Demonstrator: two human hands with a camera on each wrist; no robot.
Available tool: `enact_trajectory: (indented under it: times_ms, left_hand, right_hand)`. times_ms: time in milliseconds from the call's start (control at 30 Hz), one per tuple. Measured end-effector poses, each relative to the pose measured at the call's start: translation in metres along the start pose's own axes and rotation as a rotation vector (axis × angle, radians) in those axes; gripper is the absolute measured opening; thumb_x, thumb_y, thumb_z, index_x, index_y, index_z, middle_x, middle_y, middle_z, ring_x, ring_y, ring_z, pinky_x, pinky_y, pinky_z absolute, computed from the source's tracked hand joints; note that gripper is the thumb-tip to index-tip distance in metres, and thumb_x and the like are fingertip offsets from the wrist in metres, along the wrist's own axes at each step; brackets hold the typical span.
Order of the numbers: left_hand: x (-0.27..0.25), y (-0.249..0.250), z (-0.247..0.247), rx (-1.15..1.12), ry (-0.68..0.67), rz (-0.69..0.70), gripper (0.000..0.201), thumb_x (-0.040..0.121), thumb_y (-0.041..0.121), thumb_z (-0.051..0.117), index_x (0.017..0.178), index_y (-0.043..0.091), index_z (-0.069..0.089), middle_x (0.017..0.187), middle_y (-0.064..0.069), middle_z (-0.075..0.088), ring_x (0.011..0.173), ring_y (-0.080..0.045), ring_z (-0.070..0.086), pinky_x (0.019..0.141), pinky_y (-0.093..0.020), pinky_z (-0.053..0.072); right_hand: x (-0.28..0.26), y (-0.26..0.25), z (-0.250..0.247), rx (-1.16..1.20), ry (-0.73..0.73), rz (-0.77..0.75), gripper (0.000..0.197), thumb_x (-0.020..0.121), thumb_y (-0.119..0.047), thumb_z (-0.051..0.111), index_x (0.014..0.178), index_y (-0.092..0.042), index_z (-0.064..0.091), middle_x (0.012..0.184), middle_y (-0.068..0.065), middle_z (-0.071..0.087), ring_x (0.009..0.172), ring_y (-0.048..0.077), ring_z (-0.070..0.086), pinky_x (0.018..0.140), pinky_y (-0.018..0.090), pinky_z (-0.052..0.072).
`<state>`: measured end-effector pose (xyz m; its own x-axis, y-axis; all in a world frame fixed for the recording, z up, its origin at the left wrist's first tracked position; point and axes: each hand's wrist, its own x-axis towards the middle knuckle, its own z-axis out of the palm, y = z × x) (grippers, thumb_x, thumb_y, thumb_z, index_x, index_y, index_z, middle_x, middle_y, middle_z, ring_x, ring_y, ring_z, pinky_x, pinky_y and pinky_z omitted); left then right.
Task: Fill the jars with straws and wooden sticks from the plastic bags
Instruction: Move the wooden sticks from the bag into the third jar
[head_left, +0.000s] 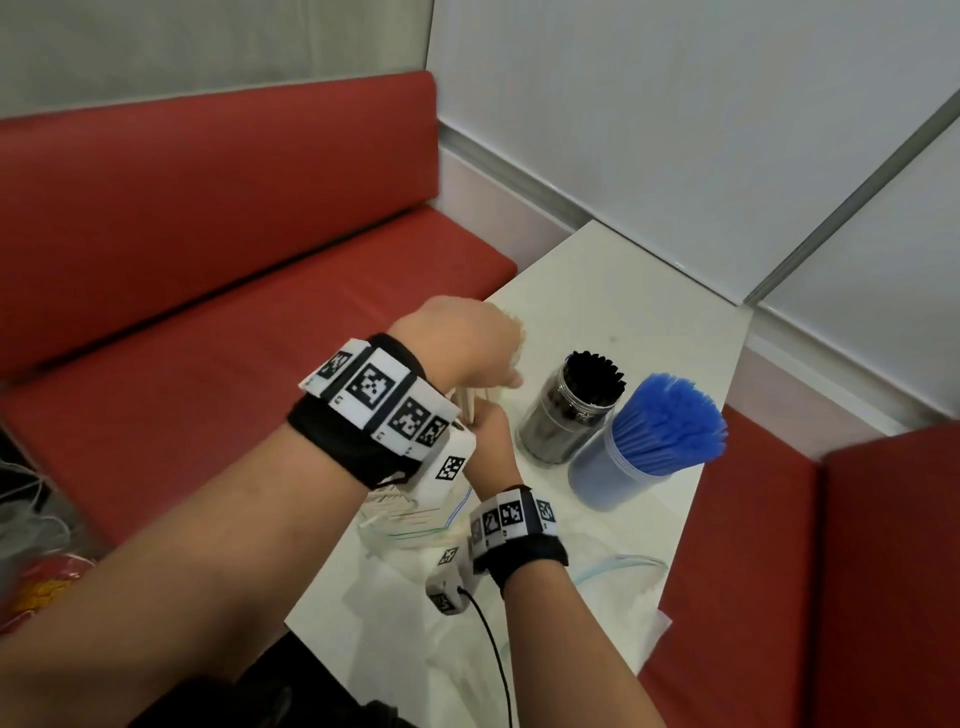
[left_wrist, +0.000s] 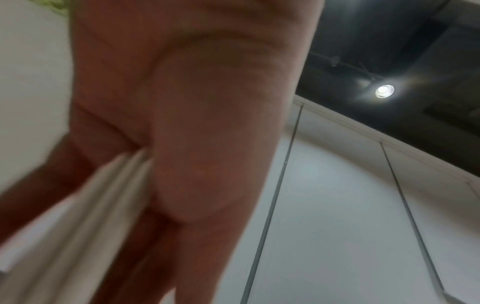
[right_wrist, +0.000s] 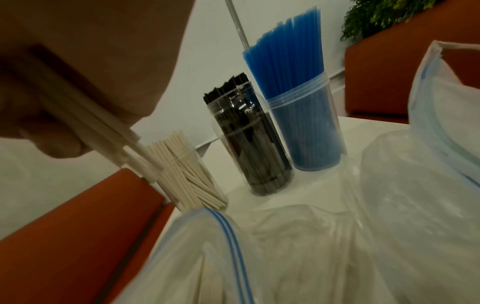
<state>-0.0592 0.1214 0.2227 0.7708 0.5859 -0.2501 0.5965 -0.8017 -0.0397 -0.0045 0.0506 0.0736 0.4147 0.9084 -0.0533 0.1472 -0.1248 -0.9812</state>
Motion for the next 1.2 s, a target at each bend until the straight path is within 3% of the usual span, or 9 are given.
enact_trajectory:
  times_ms: [167, 333, 467, 567, 667, 767, 900, 1100, 1200]
  left_hand:
    - [0.015, 0.006, 0.007, -0.203, 0.352, 0.124, 0.054, 0.093, 0.063, 0.042, 0.062, 0.022, 0.061, 0.059, 0.007, 0.056, 0.056, -0.009, 0.05, 0.049, -0.027, 0.033]
    - [0.026, -0.01, 0.01, -1.543, 0.55, 0.116, 0.049, 0.101, 0.05, 0.043, 0.097, 0.012, 0.074, 0.09, 0.001, 0.075, 0.085, -0.008, 0.069, 0.076, -0.023, 0.052]
    - [0.031, -0.012, 0.047, -1.807, 0.018, -0.074, 0.053, 0.103, 0.046, 0.039, 0.098, 0.001, 0.066, 0.089, -0.014, 0.068, 0.085, -0.029, 0.066, 0.091, -0.044, 0.055]
    - [0.036, 0.0, 0.079, -2.06, -0.287, -0.061, 0.047, 0.105, 0.044, 0.036, 0.102, 0.005, 0.063, 0.096, -0.014, 0.066, 0.09, -0.032, 0.066, 0.086, -0.043, 0.056]
    - [0.044, 0.013, 0.1, -2.243, -0.408, -0.08, 0.038, 0.102, 0.038, 0.045, 0.095, 0.007, 0.065, 0.083, -0.009, 0.07, 0.073, -0.022, 0.07, 0.068, -0.033, 0.06]
    - [0.053, 0.015, 0.115, -2.309, -0.435, -0.181, 0.03, 0.098, 0.035, 0.054, 0.086, 0.009, 0.064, 0.073, -0.004, 0.064, 0.054, -0.013, 0.06, 0.044, -0.02, 0.051]
    - [0.067, 0.006, 0.131, -2.329, -0.412, -0.291, 0.021, 0.101, 0.027, 0.049, 0.094, 0.009, 0.058, 0.069, -0.007, 0.056, 0.047, -0.009, 0.049, 0.036, -0.015, 0.039]
    - [0.091, -0.006, 0.139, -1.987, -0.312, -0.344, 0.025, 0.102, 0.025, 0.049, 0.103, 0.002, 0.06, 0.079, -0.009, 0.057, 0.054, -0.012, 0.056, 0.044, -0.018, 0.045]
    - [0.111, -0.01, 0.146, -1.652, -0.089, -0.46, 0.016, 0.099, 0.015, 0.051, 0.109, 0.005, 0.058, 0.089, -0.013, 0.058, 0.062, -0.023, 0.063, 0.057, -0.032, 0.057]
  right_hand:
    - [0.013, -0.022, -0.009, -0.005, 0.087, -0.012, 0.022, 0.092, -0.017, 0.063, 0.076, -0.024, 0.05, 0.059, 0.0, 0.051, 0.053, 0.017, 0.045, 0.054, 0.036, 0.036]
    - [0.018, -0.047, -0.037, 0.16, 0.087, 0.008, 0.039, 0.092, -0.032, 0.073, 0.064, -0.02, 0.048, 0.047, -0.003, 0.038, 0.041, 0.013, 0.031, 0.042, 0.025, 0.025]
    - [0.027, -0.087, -0.062, 0.267, 0.087, -0.141, 0.048, 0.088, -0.038, 0.075, 0.052, -0.018, 0.051, 0.045, 0.002, 0.042, 0.041, 0.016, 0.039, 0.045, 0.026, 0.034]
    - [0.034, -0.098, -0.066, 0.299, 0.068, -0.177, 0.057, 0.088, -0.039, 0.075, 0.051, -0.013, 0.04, 0.044, 0.006, 0.036, 0.041, 0.021, 0.036, 0.047, 0.03, 0.036]
    - [0.034, -0.089, -0.059, 0.314, 0.097, -0.145, 0.054, 0.089, -0.034, 0.074, 0.052, -0.014, 0.041, 0.046, 0.007, 0.036, 0.042, 0.02, 0.036, 0.048, 0.03, 0.036]
    - [0.031, -0.073, -0.059, 0.272, 0.094, -0.102, 0.046, 0.087, -0.036, 0.076, 0.057, -0.015, 0.048, 0.054, 0.006, 0.045, 0.051, 0.018, 0.044, 0.056, 0.032, 0.04]
    - [0.036, -0.066, -0.075, 0.048, -0.001, -0.108, 0.044, 0.088, -0.037, 0.073, 0.078, 0.002, 0.057, 0.073, 0.003, 0.058, 0.075, 0.012, 0.056, 0.077, 0.03, 0.046]
    - [0.075, -0.07, -0.113, -0.367, -0.178, 0.079, 0.024, 0.09, -0.022, 0.07, 0.083, 0.0, 0.073, 0.066, 0.01, 0.069, 0.053, 0.012, 0.06, 0.051, 0.025, 0.049]
    - [0.103, -0.067, -0.118, -0.43, -0.173, 0.134, 0.02, 0.086, -0.018, 0.071, 0.082, 0.001, 0.073, 0.07, 0.023, 0.07, 0.058, 0.028, 0.065, 0.06, 0.035, 0.056]
